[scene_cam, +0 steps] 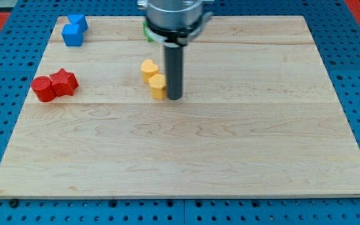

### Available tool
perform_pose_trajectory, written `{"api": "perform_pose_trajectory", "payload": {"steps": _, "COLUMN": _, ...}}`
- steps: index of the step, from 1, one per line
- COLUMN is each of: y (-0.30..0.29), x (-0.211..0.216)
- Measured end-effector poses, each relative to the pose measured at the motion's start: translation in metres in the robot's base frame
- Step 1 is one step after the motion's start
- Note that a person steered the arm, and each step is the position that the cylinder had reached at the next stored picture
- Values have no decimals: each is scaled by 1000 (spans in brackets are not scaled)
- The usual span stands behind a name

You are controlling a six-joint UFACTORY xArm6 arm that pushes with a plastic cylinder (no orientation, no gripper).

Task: Place the arm below the green star

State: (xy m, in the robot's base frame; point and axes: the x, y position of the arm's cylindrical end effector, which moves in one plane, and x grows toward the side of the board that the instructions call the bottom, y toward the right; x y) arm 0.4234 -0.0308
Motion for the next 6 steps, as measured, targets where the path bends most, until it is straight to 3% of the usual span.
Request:
{"api": "perform_pose_trajectory", "payload": {"steps": 2, "y": 37, "x": -23}}
{"api": "perform_pose_trajectory", "payload": {"steps": 3, "y": 22, "x": -100}}
{"api": "perform_pose_trajectory", "payload": {"steps": 4, "y": -33, "x": -140}}
{"api": "perform_pose_trajectory", "payload": {"steps": 6, "y": -37, "x": -91}}
